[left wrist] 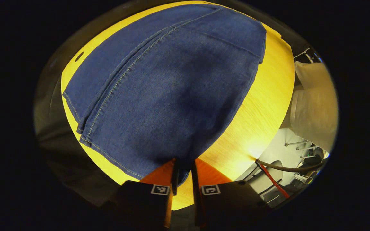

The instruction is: Grasp the waist and the cuffs of the jeans and fold them to make the two legs overlap; first hold the waist and fold one-third of the jeans toward the cuffs, then hold the cuffs and fold the remaining one-third in the same direction to finish folding.

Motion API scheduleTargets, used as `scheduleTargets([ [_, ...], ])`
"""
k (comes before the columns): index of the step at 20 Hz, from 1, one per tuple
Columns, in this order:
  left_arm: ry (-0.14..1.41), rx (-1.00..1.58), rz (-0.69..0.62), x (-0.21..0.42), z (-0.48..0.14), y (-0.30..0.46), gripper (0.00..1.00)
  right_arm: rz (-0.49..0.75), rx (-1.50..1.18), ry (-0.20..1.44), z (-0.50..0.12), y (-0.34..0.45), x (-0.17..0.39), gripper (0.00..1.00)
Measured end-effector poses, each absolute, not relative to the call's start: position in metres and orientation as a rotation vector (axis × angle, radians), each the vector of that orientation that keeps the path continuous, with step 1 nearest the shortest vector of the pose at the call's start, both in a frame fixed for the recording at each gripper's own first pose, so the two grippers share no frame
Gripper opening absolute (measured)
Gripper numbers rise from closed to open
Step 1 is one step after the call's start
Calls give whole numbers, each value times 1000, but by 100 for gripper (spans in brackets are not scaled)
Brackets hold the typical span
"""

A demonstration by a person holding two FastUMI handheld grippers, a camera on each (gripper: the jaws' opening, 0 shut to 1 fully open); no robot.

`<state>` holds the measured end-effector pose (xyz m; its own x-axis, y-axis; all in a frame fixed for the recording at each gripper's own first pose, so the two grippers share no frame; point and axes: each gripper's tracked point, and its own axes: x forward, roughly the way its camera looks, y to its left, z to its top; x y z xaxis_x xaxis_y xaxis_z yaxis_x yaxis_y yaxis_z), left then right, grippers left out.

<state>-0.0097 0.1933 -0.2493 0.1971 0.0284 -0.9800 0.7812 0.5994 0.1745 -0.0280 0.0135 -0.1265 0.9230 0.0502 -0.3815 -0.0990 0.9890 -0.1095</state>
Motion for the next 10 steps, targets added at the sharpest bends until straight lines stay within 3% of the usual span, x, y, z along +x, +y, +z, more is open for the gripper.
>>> scheduleTargets([
  [4, 1266, 732, -595, -7, -250, 194, 0, 124, -135, 412, -136, 10, -15, 99],
  [10, 1251, 780, -528, -7, -252, 193, 0, 302, -260, 582, -181, -26, -8, 100],
])
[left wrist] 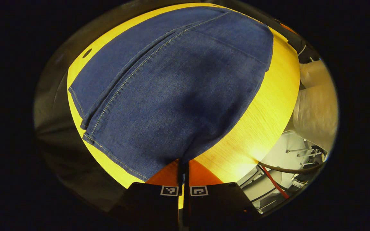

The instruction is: Grasp the waist and the cuffs of the jeans and fold them to make the two legs overlap; first hold the waist and fold one-third of the jeans toward the cuffs, then hold the cuffs and fold the remaining one-third in the same direction to finish folding.

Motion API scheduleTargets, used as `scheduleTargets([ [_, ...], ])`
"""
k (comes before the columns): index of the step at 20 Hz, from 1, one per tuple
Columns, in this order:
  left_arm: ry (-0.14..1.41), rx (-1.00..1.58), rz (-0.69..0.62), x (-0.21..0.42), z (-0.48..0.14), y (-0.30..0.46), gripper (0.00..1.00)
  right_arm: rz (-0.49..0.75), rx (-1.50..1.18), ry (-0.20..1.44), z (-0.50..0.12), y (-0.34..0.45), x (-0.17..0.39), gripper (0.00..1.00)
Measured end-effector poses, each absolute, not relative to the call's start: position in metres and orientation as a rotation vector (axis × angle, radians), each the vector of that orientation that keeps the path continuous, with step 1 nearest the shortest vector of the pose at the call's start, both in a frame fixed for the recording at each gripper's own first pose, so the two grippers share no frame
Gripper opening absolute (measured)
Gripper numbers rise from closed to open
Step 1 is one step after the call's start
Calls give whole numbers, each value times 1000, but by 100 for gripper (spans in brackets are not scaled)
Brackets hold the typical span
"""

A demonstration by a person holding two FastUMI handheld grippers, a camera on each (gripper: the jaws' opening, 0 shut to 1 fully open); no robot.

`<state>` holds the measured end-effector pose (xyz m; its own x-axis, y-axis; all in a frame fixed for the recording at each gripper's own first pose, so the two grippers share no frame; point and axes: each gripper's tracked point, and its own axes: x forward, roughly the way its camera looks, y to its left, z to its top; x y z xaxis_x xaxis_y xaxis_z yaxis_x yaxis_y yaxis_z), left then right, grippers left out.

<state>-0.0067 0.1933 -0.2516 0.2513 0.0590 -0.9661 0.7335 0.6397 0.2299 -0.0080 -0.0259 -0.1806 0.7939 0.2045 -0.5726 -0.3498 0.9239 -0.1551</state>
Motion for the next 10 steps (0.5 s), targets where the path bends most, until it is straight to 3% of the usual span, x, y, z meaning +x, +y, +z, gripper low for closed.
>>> scheduleTargets([
  [10, 1283, 854, -468, -10, -256, 196, 0, 632, -803, 1034, -295, -130, -21, 99],
])
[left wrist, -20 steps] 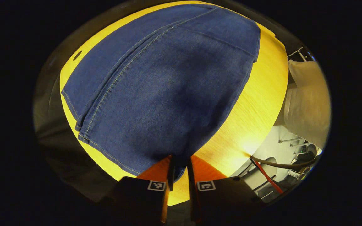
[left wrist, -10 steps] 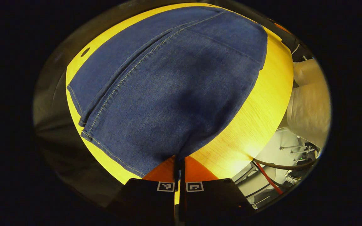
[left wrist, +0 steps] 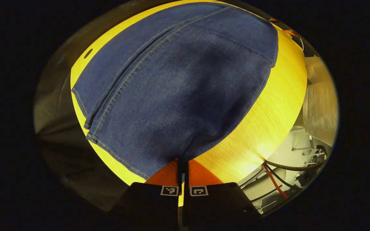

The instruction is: Grasp the waist and the cuffs of the jeans and fold them to make the two legs overlap; first hold the waist and fold one-third of the jeans toward the cuffs, then hold the cuffs and fold the remaining one-third in the same direction to finish folding.

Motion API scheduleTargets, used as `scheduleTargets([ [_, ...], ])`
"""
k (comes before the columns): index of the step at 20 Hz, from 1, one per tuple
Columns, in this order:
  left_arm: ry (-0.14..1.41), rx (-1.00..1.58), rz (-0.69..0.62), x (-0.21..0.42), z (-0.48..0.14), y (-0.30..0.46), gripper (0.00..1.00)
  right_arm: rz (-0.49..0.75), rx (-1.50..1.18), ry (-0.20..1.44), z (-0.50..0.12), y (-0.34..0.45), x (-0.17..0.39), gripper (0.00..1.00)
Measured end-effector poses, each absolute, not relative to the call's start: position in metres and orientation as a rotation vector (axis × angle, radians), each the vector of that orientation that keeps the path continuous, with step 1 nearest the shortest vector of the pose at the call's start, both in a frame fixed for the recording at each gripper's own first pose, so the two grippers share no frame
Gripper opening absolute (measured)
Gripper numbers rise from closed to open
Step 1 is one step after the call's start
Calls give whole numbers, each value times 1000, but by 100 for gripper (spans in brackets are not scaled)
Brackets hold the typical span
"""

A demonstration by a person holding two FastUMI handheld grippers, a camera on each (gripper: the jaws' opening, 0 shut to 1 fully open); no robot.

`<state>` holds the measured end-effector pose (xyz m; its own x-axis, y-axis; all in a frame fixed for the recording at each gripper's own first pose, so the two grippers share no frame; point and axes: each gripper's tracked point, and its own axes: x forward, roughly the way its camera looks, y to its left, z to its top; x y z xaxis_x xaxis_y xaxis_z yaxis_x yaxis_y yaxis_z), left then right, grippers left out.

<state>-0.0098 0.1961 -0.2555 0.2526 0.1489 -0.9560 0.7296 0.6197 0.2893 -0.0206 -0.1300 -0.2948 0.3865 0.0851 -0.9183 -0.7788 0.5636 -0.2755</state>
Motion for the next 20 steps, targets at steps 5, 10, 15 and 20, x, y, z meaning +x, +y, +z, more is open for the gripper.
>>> scheduleTargets([
  [5, 1287, 855, -446, -12, -256, 192, 0, 687, -841, 1152, -316, -138, -15, 99],
  [10, 1274, 865, -428, -11, -256, 192, 0, 726, -769, 1270, -326, -138, -20, 91],
  [15, 1291, 871, -428, -12, -256, 192, 0, 693, -833, 1337, -327, -137, -20, 90],
  [20, 1277, 872, -411, -12, -256, 191, 0, 727, -917, 1273, -317, -127, -14, 41],
])
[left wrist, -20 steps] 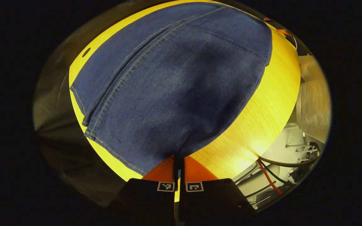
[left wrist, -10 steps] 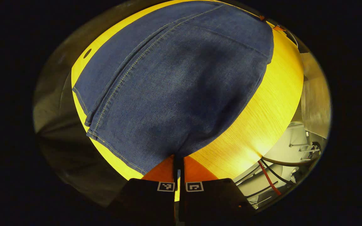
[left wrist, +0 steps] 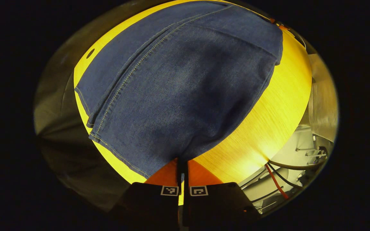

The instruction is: Grasp the waist and the cuffs of the jeans and fold them to make the two legs overlap; first hold the waist and fold one-third of the jeans toward the cuffs, then hold the cuffs and fold the remaining one-third in the same direction to finish folding.

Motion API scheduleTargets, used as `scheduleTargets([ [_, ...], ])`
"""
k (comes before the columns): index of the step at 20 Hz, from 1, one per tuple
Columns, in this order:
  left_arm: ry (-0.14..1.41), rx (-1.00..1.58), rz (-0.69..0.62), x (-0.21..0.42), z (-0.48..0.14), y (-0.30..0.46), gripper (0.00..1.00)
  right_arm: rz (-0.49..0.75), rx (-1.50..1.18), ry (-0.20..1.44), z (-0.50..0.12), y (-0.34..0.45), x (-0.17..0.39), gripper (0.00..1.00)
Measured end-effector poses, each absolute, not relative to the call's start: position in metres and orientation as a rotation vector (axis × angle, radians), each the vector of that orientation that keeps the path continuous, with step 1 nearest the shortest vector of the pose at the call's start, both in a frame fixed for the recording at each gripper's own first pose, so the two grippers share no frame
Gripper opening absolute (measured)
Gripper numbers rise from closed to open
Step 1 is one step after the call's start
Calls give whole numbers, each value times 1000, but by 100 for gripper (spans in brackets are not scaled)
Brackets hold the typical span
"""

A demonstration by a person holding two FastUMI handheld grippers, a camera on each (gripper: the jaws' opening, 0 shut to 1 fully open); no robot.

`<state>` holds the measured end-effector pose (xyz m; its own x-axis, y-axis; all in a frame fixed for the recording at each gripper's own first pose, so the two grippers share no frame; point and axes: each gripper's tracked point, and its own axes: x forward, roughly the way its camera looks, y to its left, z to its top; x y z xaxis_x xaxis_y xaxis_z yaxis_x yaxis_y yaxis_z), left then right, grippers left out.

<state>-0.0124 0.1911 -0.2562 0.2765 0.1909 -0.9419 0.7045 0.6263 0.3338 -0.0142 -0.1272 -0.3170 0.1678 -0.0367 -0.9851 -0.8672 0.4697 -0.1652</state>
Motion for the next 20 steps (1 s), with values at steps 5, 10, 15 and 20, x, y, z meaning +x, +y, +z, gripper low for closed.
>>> scheduleTargets([
  [5, 1269, 863, -409, -11, -257, 192, 0, 643, -861, 1224, -316, -129, -6, 24],
  [10, 1294, 827, -417, -12, -254, 195, 0, 455, -797, 1146, -314, -137, -5, 0],
  [15, 1384, 818, -438, -12, -239, 198, 0, 328, -821, 1098, -294, -134, -8, 3],
  [20, 1349, 859, -482, 5, -184, 202, 0, 194, -728, 996, -244, -134, 18, 3],
])
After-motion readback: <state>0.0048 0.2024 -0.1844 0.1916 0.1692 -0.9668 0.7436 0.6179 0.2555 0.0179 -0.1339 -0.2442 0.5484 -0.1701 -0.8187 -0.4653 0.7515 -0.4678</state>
